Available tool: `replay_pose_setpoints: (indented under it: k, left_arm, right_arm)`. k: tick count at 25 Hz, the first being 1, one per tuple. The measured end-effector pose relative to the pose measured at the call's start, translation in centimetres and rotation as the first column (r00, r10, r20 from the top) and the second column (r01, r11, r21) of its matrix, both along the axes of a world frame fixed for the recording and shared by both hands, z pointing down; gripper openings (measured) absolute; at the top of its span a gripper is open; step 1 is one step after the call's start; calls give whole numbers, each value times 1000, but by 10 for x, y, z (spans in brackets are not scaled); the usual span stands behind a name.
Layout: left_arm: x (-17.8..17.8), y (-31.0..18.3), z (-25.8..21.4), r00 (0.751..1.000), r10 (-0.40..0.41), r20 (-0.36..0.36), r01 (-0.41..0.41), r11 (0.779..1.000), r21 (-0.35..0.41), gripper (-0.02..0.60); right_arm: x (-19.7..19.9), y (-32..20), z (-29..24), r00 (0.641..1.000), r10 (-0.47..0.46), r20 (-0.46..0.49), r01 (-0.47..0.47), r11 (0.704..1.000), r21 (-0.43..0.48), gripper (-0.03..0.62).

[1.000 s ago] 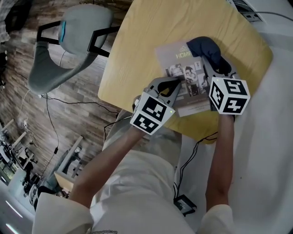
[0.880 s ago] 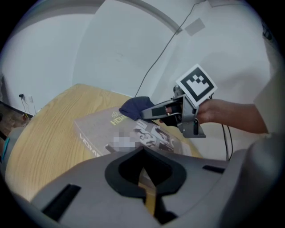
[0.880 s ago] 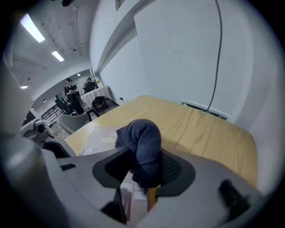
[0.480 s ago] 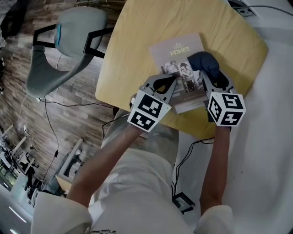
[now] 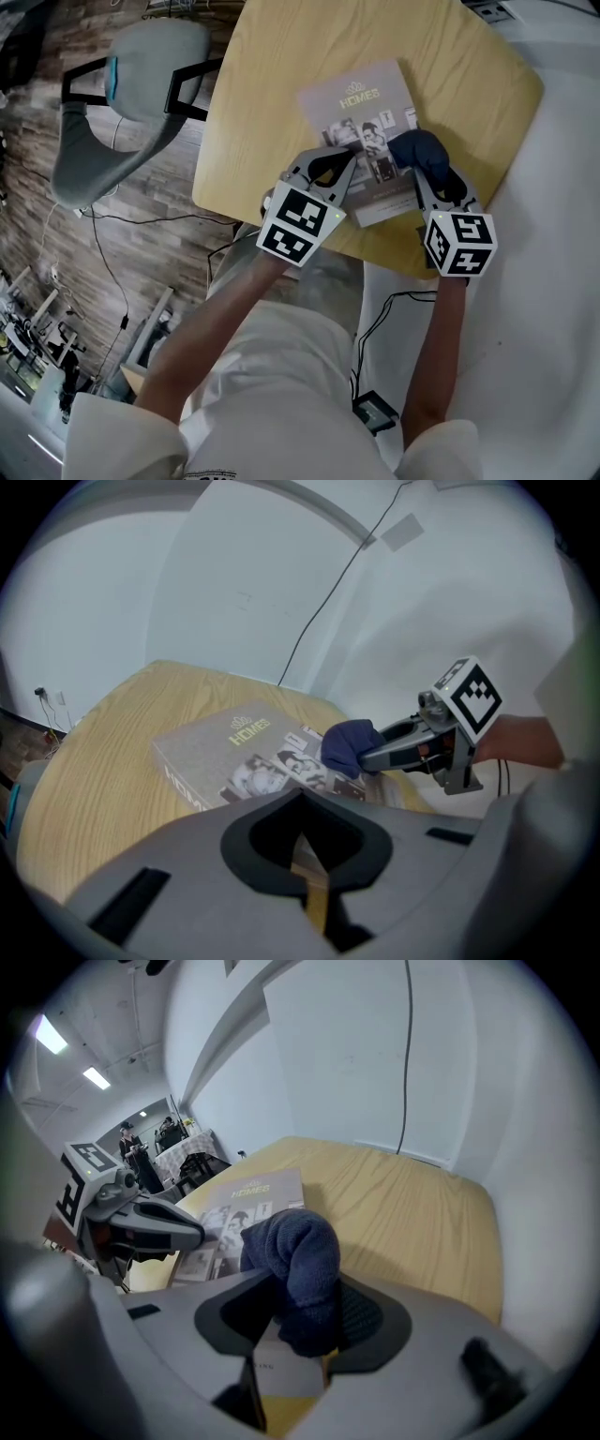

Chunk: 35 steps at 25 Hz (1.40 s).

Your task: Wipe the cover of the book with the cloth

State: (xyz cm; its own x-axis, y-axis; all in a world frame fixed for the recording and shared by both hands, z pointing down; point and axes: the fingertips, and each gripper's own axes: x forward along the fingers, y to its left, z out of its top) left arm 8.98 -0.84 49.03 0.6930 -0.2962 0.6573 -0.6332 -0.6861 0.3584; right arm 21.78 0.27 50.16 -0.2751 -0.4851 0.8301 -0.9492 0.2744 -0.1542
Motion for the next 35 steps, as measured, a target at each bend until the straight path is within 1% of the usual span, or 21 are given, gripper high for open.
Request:
replay_pose_setpoints:
  k: [4, 7, 13, 19, 23, 26, 28, 30, 31, 33, 35]
  left_arm:
    - [0, 1, 0, 1000, 9, -4, -9, 1000, 3, 8]
    - [0, 0, -1, 1000, 13, -9, -13, 1000, 3, 9]
    - [0, 0, -1, 1000, 11, -4, -11, 1000, 9, 8]
    - [1, 0, 0, 1000, 7, 2, -7, 1000, 14, 9]
    - [1, -1, 0, 1000, 2, 0, -2, 1000, 14, 9]
    - [0, 0, 0, 1000, 1, 1, -1, 1000, 10, 9]
    - [0, 1, 0, 1000, 0, 3, 0, 1000, 9, 8]
    - [0, 1, 0, 1000, -5, -6, 5, 1000, 6, 8]
    - [1, 0, 0, 1000, -9, -15, 9, 1000, 3, 9]
    - [0, -1, 0, 999, -14, -29, 14, 1000, -2, 9]
    - [1, -2, 0, 1000, -9, -27, 9, 1000, 10, 9]
  right_arm:
    - [6, 16, 1, 998, 63, 27, -62, 998, -12, 175]
    - [10, 27, 2, 996, 89, 28, -88, 996, -23, 175]
    - [18, 51, 3, 995, 102, -5, -102, 993, -56, 175]
    - [27, 73, 5, 988, 153, -29, -155, 982, -106, 175]
    - [29, 85, 5, 980, 194, -47, -199, 970, -139, 175]
    - [27, 96, 6, 971, 233, -52, -239, 953, -188, 173]
    - [26, 101, 3, 969, 236, -70, -245, 946, -214, 173]
    - [23, 99, -6, 972, 223, -76, -234, 951, -205, 172]
    - [19, 94, -12, 974, 217, -63, -225, 956, -188, 172]
    - [9, 79, -23, 980, 200, -24, -201, 969, -142, 170]
    - [-1, 59, -34, 985, 173, 4, -172, 981, -89, 170]
